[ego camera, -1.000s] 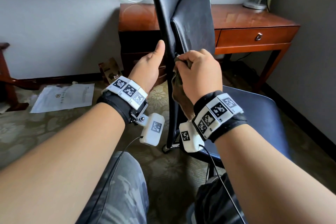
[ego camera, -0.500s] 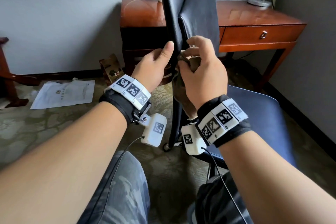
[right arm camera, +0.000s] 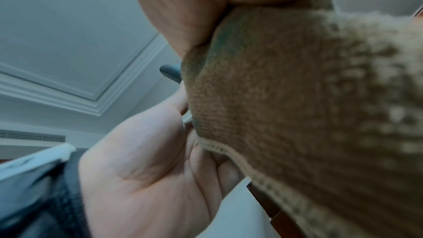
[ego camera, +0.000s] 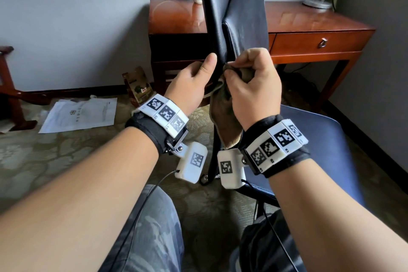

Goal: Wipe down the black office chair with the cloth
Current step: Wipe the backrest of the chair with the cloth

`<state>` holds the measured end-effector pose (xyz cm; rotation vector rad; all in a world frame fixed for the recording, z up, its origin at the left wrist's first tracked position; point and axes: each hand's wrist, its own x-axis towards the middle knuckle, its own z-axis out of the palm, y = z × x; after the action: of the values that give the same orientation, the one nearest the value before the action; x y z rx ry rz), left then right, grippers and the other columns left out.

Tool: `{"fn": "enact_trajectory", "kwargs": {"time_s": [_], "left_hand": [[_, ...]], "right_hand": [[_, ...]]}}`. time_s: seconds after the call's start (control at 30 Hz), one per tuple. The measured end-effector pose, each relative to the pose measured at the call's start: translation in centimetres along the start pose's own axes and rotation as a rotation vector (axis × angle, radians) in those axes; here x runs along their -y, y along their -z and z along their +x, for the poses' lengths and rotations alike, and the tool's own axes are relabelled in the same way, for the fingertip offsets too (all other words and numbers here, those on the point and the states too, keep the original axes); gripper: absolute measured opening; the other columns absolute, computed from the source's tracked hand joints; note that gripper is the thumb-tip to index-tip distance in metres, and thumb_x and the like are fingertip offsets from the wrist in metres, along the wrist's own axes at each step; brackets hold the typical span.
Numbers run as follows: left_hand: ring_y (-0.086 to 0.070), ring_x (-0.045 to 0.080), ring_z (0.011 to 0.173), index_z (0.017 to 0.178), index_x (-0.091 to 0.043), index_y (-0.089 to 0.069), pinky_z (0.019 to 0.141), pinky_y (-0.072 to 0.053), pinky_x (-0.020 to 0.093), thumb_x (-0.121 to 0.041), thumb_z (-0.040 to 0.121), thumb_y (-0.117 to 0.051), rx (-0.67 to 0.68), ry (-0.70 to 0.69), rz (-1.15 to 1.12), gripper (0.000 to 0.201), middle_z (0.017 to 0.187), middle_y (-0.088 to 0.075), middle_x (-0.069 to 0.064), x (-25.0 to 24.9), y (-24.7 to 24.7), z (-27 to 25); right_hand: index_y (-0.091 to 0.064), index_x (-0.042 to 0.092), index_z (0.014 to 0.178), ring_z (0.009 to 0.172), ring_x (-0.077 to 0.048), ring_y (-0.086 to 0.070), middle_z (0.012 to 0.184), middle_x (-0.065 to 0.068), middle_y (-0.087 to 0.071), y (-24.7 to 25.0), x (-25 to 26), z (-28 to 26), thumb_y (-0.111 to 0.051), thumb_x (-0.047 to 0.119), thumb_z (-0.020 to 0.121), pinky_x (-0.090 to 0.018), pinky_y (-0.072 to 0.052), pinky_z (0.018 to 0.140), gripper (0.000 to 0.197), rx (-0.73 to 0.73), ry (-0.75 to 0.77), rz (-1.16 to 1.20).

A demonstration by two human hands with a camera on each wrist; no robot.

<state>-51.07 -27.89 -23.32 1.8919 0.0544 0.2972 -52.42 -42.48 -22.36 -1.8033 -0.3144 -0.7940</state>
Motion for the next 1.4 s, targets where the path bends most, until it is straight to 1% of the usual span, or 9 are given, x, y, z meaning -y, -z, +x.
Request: {"fn": "enact_trajectory", "kwargs": {"time_s": [0.13,0.33,0.4,0.57,0.8,0.97,1.13,1.3,1.4], "left_hand": [[-0.072,0.026,0.11,0.106,-0.041,-0.072,0.099,-0.056,0.056,-0.105,0.065,-0.048,0.035,0.018,-0.07,0.08,0.107,-0.078,-0.007,0.6,-0.3,0.5],[-0.069,0.017,0.115,0.11,-0.044,-0.071,0.107,-0.051,0.049,-0.104,0.069,-0.042,0.022,-0.032,-0.052,0.079,0.111,-0.076,-0.014,0.6,-0.2,0.6],[-0.068,0.017,0.118,0.111,-0.046,-0.071,0.108,-0.051,0.05,-0.104,0.068,-0.044,0.022,-0.026,-0.073,0.077,0.114,-0.076,-0.015,0.8,-0.3,0.8],[-0.068,0.021,0.12,0.102,-0.052,-0.073,0.107,-0.052,0.052,-0.104,0.066,-0.05,0.048,-0.007,-0.116,0.067,0.117,-0.076,-0.013,0.9,-0.4,0.9],[-0.066,0.015,0.121,0.087,-0.066,-0.068,0.11,-0.05,0.048,-0.105,0.065,-0.046,0.042,-0.029,-0.099,0.05,0.117,-0.074,-0.017,0.4,-0.1,0.6],[-0.068,0.02,0.12,0.11,-0.046,-0.073,0.106,-0.052,0.052,-0.102,0.068,-0.05,0.075,-0.022,-0.14,0.074,0.118,-0.076,-0.012,0.8,-0.2,0.9],[-0.069,0.02,0.118,0.108,-0.04,-0.072,0.107,-0.052,0.053,-0.103,0.068,-0.049,0.075,-0.026,-0.122,0.079,0.116,-0.077,-0.009,0.8,-0.1,1.0],[-0.07,0.02,0.116,0.099,-0.041,-0.071,0.107,-0.052,0.053,-0.102,0.07,-0.046,0.071,-0.002,-0.108,0.072,0.114,-0.077,-0.007,0.5,0.0,0.5],[-0.073,0.024,0.113,0.1,-0.035,-0.071,0.103,-0.056,0.052,-0.079,0.089,-0.051,0.087,-0.021,-0.19,0.049,0.118,-0.077,0.001,0.1,-0.2,0.2]], "right_hand": [[-0.053,0.023,0.099,0.082,-0.002,-0.067,0.087,0.017,-0.067,0.1,0.0,0.1,-0.072,0.004,0.083,-0.026,-0.055,0.078,0.031,-0.003,0.012,0.061],[-0.06,0.023,0.09,0.083,-0.005,-0.068,0.085,0.016,-0.068,0.0,-0.7,0.5,-0.074,0.008,0.083,-0.035,-0.057,0.08,0.022,0.01,0.029,0.009],[-0.063,0.02,0.087,0.085,-0.006,-0.068,0.087,0.012,-0.071,0.1,-1.1,0.5,-0.074,0.011,0.085,-0.033,-0.056,0.08,0.014,0.033,0.078,-0.049],[-0.074,0.016,0.092,0.084,-0.003,-0.064,0.089,0.006,-0.071,0.5,-1.5,0.2,-0.074,0.012,0.089,-0.01,-0.046,0.079,0.005,0.029,0.214,-0.166],[-0.075,0.018,0.1,0.09,-0.003,-0.066,0.095,0.008,-0.072,0.5,-1.6,0.3,-0.074,0.016,0.09,-0.016,-0.05,0.084,0.01,0.027,0.2,-0.157],[-0.08,0.013,0.099,0.093,-0.007,-0.068,0.098,0.002,-0.073,-0.1,-2.0,0.2,-0.073,0.015,0.093,-0.018,-0.053,0.084,0.009,-0.01,0.259,-0.161],[-0.079,0.012,0.093,0.089,-0.009,-0.064,0.098,-0.002,-0.069,-0.5,-2.2,-0.3,-0.071,0.019,0.096,-0.022,-0.051,0.073,0.011,-0.036,0.285,-0.208],[-0.078,0.011,0.091,0.085,-0.006,-0.056,0.097,-0.003,-0.063,-0.8,-2.9,-1.4,-0.069,0.024,0.098,-0.029,-0.051,0.067,0.018,-0.057,0.258,-0.252],[-0.078,0.011,0.091,0.084,-0.011,-0.058,0.099,-0.004,-0.062,-1.1,-3.5,-2.1,-0.067,0.025,0.099,-0.036,-0.054,0.063,0.019,-0.051,0.262,-0.272]]}}
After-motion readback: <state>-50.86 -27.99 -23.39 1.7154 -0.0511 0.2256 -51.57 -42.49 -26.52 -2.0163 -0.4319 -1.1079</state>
